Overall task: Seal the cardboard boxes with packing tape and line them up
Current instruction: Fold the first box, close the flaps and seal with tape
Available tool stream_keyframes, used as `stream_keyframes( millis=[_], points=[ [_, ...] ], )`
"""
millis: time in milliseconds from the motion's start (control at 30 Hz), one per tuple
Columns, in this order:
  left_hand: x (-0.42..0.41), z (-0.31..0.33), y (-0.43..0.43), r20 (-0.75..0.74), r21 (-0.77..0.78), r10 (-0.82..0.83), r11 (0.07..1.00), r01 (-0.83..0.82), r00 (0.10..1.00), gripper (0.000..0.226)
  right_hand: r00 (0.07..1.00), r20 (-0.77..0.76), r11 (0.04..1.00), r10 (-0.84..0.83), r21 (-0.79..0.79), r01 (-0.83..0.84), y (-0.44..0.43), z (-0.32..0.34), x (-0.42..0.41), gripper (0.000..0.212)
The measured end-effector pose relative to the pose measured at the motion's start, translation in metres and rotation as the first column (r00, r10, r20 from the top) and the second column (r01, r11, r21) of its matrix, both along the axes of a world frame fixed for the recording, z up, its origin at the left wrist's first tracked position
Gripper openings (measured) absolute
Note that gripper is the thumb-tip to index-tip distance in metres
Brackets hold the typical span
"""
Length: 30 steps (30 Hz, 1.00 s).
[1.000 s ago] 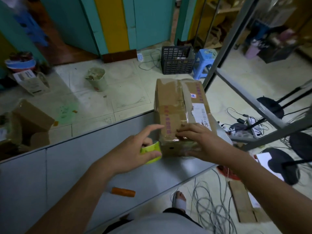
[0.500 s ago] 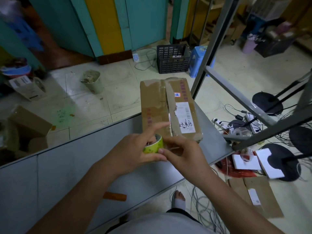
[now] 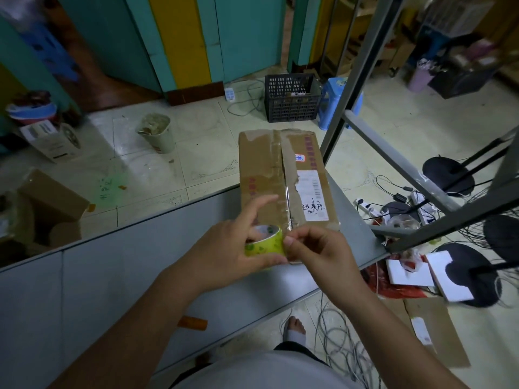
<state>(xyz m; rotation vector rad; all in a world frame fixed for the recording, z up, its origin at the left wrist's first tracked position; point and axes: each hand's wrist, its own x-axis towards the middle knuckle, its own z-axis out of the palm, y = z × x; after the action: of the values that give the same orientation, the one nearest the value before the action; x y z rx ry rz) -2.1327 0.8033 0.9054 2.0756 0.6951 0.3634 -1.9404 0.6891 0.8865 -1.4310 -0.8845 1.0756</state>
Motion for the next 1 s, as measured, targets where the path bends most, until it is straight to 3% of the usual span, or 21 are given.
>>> stream_keyframes(
  millis=[67, 133, 333, 433, 600, 700, 767, 867, 1000],
  points=[
    [0.001, -0.001, 0.0, -0.001, -0.144, 0.039, 0.989, -0.039, 0.999, 0.061, 0.993, -0.116, 1.0, -0.009, 0.011, 0.011, -0.003, 0.0, 0.005, 0.008],
    [0.002, -0.002, 0.001, 0.001, -0.161, 0.029, 0.987, -0.029, 1.0, 0.034, 0.989, -0.147, 1.0, -0.015, 0.008, 0.016, -0.006, 0.0, 0.01, 0.01],
    [0.009, -0.001, 0.002, 0.144, -0.353, -0.02, 0.933, 0.07, 0.989, 0.027, 0.974, -0.225, 0.999, -0.019, -0.048, 0.008, -0.007, 0.005, 0.021, 0.02],
    [0.014, 0.006, 0.001, 0.079, -0.263, 0.005, 0.965, 0.016, 0.997, 0.035, 0.986, -0.168, 1.0, -0.004, -0.001, 0.004, -0.01, 0.015, 0.027, 0.018],
    [0.017, 0.021, -0.001, -0.277, 0.128, 0.113, 0.989, -0.08, 0.954, 0.063, 0.997, -0.072, 0.996, 0.008, 0.085, -0.002, -0.022, 0.027, 0.039, 0.011],
    [0.018, 0.023, -0.005, -0.307, 0.096, 0.172, 0.984, -0.149, 0.936, 0.071, 0.987, -0.158, 0.995, -0.021, 0.094, 0.036, -0.023, 0.03, 0.035, 0.013],
    [0.016, 0.025, -0.004, -0.227, -0.05, 0.107, 0.991, -0.121, 0.968, 0.068, 0.966, -0.254, 0.997, -0.053, 0.046, 0.067, -0.022, 0.03, 0.035, 0.014],
    [0.007, 0.025, 0.003, 0.039, -0.37, 0.003, 0.929, 0.011, 0.999, 0.047, 0.919, -0.392, 0.999, -0.029, -0.034, 0.017, -0.019, 0.031, 0.037, 0.024],
    [0.001, 0.014, 0.004, 0.236, -0.493, 0.052, 0.867, 0.074, 0.97, 0.029, 0.913, -0.399, 0.996, -0.083, -0.061, 0.064, -0.015, 0.029, 0.032, 0.014]
  ],
)
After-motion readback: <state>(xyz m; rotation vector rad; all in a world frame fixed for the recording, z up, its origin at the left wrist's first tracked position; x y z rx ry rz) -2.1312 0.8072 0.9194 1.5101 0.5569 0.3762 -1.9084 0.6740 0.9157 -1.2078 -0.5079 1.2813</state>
